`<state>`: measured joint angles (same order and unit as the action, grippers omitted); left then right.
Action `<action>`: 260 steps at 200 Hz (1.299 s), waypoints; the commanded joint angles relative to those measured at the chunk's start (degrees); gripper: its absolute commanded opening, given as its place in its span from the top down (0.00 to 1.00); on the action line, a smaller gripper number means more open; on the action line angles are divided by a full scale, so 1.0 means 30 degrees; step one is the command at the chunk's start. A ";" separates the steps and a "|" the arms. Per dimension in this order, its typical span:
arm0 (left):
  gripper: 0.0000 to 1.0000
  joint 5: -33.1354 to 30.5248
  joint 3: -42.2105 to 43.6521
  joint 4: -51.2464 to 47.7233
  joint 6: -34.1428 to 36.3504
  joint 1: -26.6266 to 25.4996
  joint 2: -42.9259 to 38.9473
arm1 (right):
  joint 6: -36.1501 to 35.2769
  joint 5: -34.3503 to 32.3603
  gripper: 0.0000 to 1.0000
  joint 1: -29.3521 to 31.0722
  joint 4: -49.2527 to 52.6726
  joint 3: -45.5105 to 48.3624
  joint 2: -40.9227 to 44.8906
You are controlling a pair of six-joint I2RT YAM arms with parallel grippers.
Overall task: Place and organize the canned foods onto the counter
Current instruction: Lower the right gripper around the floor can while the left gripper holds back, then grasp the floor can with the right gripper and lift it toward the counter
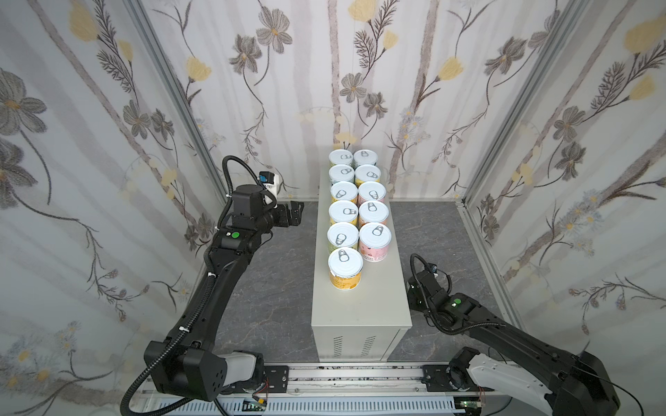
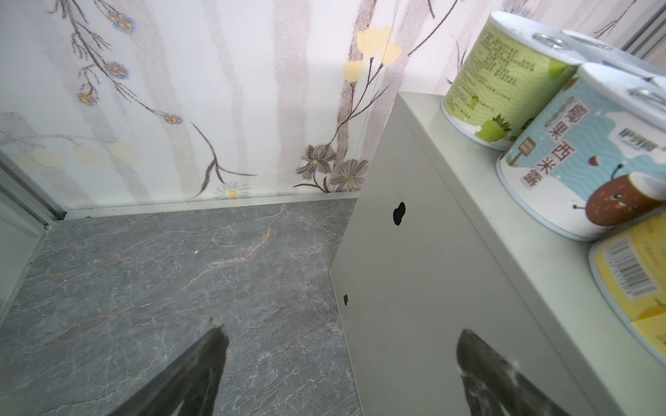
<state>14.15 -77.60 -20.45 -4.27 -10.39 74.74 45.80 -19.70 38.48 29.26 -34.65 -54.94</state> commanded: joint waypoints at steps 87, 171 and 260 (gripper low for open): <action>0.00 0.1028 0.0006 -0.0351 0.1012 0.0007 -0.0622 | -0.1961 0.0332 0.00 -0.2766 0.1829 -0.1193 -0.1059; 0.00 0.0776 -0.0301 -0.0931 0.1131 0.0007 -0.0278 | -0.4369 0.1729 0.00 -0.3678 -0.1820 -0.0891 -0.5212; 0.00 0.0461 -0.0311 -0.1212 0.1245 0.0007 -0.0243 | -0.5305 0.2090 0.20 -0.4412 -0.3402 -0.0744 -0.7233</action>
<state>16.08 -78.15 -24.36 -1.28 -10.39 74.24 30.94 -13.58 25.52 21.50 -37.26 -76.09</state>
